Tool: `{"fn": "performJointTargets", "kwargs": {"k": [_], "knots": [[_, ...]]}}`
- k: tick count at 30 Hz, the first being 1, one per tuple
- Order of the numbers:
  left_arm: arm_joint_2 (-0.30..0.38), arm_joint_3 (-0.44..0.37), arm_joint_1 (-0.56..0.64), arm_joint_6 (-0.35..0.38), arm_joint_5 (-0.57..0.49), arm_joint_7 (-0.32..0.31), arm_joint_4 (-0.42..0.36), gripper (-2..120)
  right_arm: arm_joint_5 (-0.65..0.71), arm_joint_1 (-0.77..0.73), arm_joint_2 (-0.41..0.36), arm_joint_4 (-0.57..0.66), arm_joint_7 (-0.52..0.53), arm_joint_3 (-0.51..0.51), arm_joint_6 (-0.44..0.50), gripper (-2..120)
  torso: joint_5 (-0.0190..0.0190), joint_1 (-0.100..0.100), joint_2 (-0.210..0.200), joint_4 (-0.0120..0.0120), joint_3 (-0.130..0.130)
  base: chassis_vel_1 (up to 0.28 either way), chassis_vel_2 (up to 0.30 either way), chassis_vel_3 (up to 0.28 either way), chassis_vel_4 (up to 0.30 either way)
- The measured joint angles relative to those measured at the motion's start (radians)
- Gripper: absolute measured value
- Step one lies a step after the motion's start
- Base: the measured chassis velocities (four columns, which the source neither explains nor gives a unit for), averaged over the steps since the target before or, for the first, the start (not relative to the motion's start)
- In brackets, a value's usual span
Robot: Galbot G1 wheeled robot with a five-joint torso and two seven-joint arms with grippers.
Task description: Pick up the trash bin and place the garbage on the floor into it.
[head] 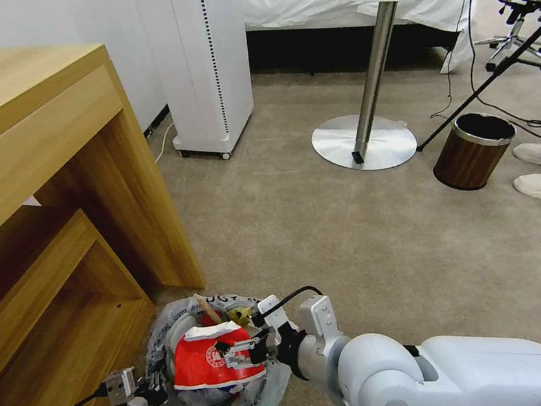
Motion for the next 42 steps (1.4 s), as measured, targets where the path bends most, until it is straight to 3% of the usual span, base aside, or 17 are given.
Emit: {"fn": "performJointTargets", "kwargs": {"k": [10,22,35,42], "knots": [[-0.002,-0.006,0.013,-0.003,0.011,0.005,-0.004,0,0.058,-0.023,-0.009,0.040,0.032,0.042,-0.009,100,0.0001,0.000,0.000,0.0000,0.000,0.000,0.000,0.000,0.000],[-0.008,0.003,0.014,-0.005,0.031,0.009,0.006,0,0.251,-0.049,0.012,0.075,0.167,0.116,-0.084,100,0.0000,0.000,0.000,0.0000,0.000,0.000,0.000,0.000,0.000],[-0.012,0.010,0.007,-0.010,0.035,0.013,0.017,0,0.197,-0.029,0.025,0.057,0.143,0.117,-0.084,100,0.0000,0.000,0.000,0.0000,0.000,0.000,0.000,0.000,0.000],[-0.003,0.001,0.012,0.003,0.025,0.008,0.005,0,0.172,-0.028,0.019,0.071,0.095,0.168,-0.073,100,0.0000,0.000,0.000,0.0000,0.000,0.000,0.000,0.000,0.000]]}}
